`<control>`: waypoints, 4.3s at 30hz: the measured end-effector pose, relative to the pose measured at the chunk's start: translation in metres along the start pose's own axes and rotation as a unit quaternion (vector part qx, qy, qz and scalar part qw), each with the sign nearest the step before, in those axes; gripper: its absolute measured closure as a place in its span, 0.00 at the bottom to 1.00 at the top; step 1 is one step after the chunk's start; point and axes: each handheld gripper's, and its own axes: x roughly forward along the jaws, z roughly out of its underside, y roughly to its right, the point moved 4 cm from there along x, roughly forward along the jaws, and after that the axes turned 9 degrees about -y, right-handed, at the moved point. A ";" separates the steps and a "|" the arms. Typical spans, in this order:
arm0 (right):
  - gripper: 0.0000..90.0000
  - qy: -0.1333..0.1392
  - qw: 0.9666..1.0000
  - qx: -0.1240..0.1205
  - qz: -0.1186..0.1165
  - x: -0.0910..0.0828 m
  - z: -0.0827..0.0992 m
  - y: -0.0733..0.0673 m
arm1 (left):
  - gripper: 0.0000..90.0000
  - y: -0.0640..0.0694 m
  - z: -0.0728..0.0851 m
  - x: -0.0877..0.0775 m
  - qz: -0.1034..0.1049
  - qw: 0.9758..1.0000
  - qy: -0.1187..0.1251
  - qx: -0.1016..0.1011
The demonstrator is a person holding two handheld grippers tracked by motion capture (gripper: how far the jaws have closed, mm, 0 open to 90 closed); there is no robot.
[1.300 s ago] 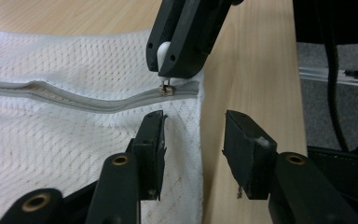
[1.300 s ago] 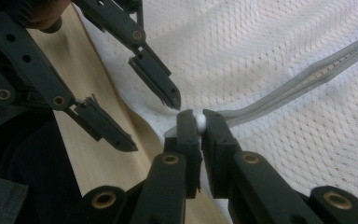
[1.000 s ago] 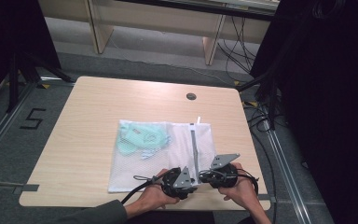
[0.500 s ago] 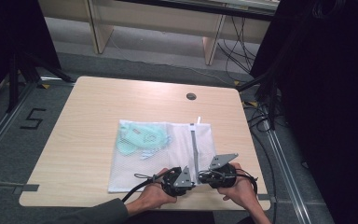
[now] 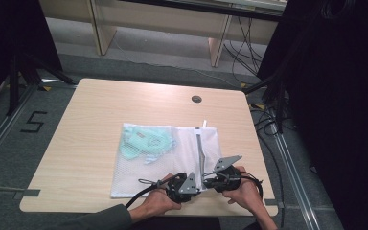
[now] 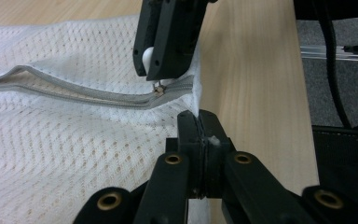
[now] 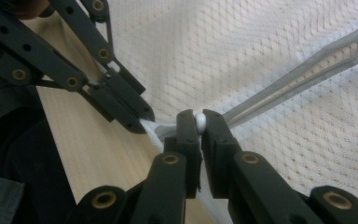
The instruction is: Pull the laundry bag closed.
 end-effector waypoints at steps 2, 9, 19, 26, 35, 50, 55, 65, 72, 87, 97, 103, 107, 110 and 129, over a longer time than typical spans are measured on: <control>0.96 -0.006 1.000 -0.011 -0.001 0.001 -0.001 0.002 | 0.99 -0.001 0.001 0.000 0.001 1.000 -0.007 0.005; 0.96 -0.015 1.000 -0.009 0.001 0.004 -0.002 0.005 | 0.99 0.000 0.001 0.000 0.008 1.000 0.002 -0.012; 0.96 -0.022 1.000 -0.010 0.005 0.010 -0.006 0.012 | 0.99 -0.002 0.001 -0.002 0.009 1.000 -0.002 -0.008; 0.96 -0.020 1.000 0.001 0.002 0.013 -0.009 0.013 | 0.99 -0.002 0.002 -0.002 0.010 1.000 0.004 -0.015; 0.96 -0.019 1.000 -0.006 0.011 0.015 -0.013 0.019 | 0.99 -0.001 0.002 -0.002 0.014 1.000 0.006 -0.015; 0.96 -0.028 0.999 -0.008 0.016 0.016 -0.018 0.025 | 0.99 0.000 0.003 -0.004 0.017 1.000 0.002 -0.014; 0.96 -0.032 0.999 -0.013 0.024 0.017 -0.019 0.028 | 0.99 0.002 0.003 -0.004 0.019 1.000 0.006 -0.017; 0.96 -0.032 0.999 -0.010 0.024 0.019 -0.022 0.031 | 0.99 0.002 0.002 -0.005 0.021 1.000 0.006 -0.020; 0.96 -0.031 0.999 -0.011 0.028 0.020 -0.026 0.034 | 0.99 0.002 0.003 -0.006 0.019 1.000 0.003 -0.015; 0.96 -0.025 0.999 -0.007 0.033 0.022 -0.031 0.042 | 0.99 0.004 0.002 -0.006 0.019 1.000 0.004 -0.017; 0.96 -0.023 0.999 -0.014 0.040 0.022 -0.036 0.047 | 0.99 0.003 0.004 -0.006 0.010 1.000 -0.002 -0.019; 0.96 -0.011 0.999 -0.005 0.036 0.023 -0.036 0.049 | 0.99 0.003 0.004 -0.006 0.015 1.000 -0.005 -0.020; 0.96 -0.018 0.999 -0.002 0.038 0.022 -0.037 0.052 | 0.99 0.003 0.004 -0.006 0.015 1.000 -0.003 -0.022; 0.96 -0.012 0.999 0.004 0.034 0.020 -0.037 0.055 | 0.99 0.004 0.004 -0.006 0.015 1.000 -0.006 -0.020; 0.96 0.009 0.999 0.003 0.036 0.024 -0.045 0.069 | 0.99 0.006 0.004 -0.006 0.022 1.000 -0.006 -0.020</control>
